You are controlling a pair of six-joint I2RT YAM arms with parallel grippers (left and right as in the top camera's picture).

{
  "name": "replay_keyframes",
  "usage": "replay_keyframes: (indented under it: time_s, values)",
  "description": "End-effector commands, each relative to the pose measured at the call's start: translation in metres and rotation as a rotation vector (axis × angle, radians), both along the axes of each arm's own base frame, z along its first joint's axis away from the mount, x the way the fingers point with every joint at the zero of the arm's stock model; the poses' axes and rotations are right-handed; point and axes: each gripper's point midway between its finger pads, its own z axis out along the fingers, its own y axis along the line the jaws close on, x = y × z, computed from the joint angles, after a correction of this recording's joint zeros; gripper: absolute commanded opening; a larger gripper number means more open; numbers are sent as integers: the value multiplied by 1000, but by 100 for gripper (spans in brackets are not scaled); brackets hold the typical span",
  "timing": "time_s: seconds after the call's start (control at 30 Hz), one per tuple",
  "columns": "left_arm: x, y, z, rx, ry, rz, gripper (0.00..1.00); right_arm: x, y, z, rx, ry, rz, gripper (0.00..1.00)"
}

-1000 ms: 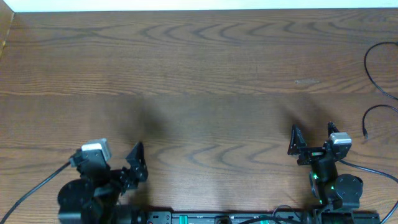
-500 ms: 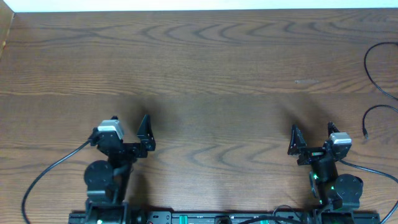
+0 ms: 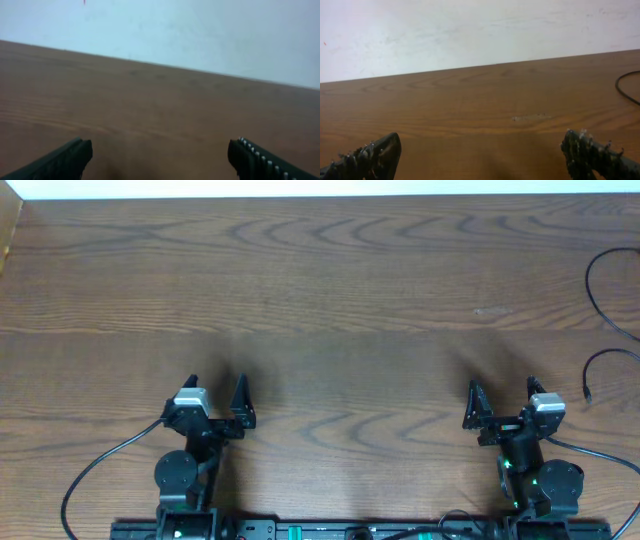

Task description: Untangle cables

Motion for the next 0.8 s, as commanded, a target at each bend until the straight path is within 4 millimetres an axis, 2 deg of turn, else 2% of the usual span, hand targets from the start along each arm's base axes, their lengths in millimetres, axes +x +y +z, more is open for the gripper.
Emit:
replay_keyframes:
  time_s: [0.0,0.17,0.37,0.6,0.77]
  values:
    - [-3,2,-11,116,29,-2,93,0,1,0,10,-1,5,99]
    - [-9,5,-34,160,119,5,92,0,1,0,10,-1,5,99]
    - [-9,14,-27,167,92,58,92,0,1,0,10,-1,5,99]
    - [-10,14,-16,165,46,62,93,0,1,0,10,-1,5,99]
    - [-10,14,-16,165,44,62,92,0,1,0,10,-1,5,99]
